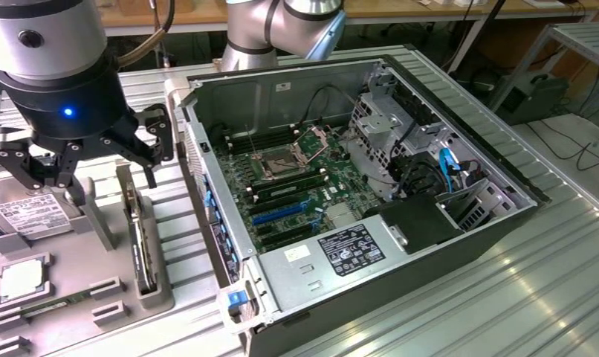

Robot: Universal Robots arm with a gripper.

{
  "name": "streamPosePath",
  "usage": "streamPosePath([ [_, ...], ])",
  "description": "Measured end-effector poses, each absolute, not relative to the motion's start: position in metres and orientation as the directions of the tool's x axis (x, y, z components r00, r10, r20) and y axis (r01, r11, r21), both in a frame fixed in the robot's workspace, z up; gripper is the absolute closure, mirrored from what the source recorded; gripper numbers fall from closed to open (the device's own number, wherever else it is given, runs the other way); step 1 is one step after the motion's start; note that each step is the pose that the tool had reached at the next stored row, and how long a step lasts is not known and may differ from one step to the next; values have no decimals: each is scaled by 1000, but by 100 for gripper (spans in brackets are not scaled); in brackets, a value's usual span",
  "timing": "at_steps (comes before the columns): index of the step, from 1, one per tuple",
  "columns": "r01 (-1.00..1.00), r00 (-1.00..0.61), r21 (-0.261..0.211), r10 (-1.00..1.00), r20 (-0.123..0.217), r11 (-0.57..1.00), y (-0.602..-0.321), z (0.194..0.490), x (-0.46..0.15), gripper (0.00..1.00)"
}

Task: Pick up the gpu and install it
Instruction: 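Pick up the gpu and move the gpu toward the slot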

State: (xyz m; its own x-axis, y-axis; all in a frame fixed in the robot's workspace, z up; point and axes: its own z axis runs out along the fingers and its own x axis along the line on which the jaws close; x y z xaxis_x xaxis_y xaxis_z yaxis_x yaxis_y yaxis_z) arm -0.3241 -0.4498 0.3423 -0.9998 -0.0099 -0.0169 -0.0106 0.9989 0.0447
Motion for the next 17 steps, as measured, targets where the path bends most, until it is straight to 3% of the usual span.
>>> streamPosePath([
  [17,-34,-999,45,-33,-17,998,-458,318,-324,22],
])
